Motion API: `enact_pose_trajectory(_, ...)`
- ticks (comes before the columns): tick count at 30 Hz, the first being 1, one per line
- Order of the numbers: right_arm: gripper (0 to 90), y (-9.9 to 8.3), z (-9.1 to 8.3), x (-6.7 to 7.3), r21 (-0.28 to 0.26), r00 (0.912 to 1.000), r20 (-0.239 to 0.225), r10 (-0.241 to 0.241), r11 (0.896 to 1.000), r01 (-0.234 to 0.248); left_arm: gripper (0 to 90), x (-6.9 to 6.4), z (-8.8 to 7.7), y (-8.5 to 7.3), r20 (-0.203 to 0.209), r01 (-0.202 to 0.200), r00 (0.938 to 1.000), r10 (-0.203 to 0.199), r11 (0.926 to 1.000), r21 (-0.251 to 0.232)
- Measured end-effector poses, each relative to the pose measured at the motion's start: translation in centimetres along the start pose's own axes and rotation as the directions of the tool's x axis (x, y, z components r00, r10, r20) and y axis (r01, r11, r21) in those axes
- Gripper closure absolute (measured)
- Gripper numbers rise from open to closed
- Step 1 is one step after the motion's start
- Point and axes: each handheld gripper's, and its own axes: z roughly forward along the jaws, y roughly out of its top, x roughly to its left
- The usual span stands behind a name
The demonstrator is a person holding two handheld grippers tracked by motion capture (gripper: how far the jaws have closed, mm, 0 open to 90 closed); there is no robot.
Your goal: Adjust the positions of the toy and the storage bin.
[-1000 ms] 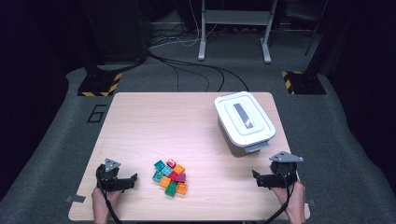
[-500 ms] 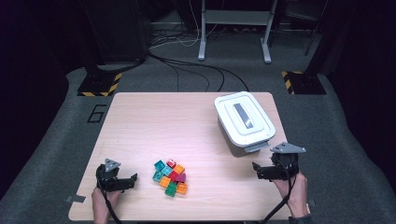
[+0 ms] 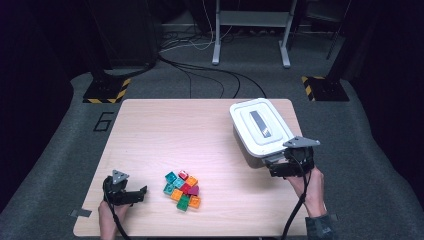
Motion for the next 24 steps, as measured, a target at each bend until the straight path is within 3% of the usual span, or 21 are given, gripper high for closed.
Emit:
enact_pose_trajectory(11, 0.0, 2.7, 2.1, -0.4, 0.009, 0.9999, -0.004, -0.014, 1.0, 0.014, 0.7, 0.0, 0.0, 0.0, 0.002, 0.0, 1.0, 0.0, 1.0, 0.0)
enact_pose_trajectory(24, 0.0, 5.5, 5.3, -1.4, 0.02, 0.9999, -0.002, 0.01, 1.0, -0.01, 0.8, 0.0, 0.0, 0.0, 0.003, -0.001, 1.0, 0.001, 1.0, 0.001)
